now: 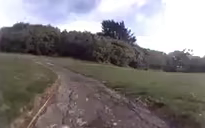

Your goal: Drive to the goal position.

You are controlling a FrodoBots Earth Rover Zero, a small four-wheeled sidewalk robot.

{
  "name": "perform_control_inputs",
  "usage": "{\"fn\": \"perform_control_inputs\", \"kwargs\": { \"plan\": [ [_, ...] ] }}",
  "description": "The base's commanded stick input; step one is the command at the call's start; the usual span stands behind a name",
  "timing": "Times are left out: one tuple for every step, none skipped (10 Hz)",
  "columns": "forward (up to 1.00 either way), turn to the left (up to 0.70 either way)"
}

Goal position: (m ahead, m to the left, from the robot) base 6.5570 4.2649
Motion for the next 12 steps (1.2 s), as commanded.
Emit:
{"fn": "perform_control_inputs", "kwargs": {
  "plan": [
    [0.85, 0.0],
    [0.85, 0.0],
    [0.85, 0.0],
    [0.85, 0.0],
    [0.85, 0.0],
    [0.85, 0.0],
    [0.85, 0.0],
    [0.85, 0.0],
    [0.85, 0.0],
    [0.85, 0.0],
    [0.85, 0.0],
    [0.85, 0.0]
  ]
}}
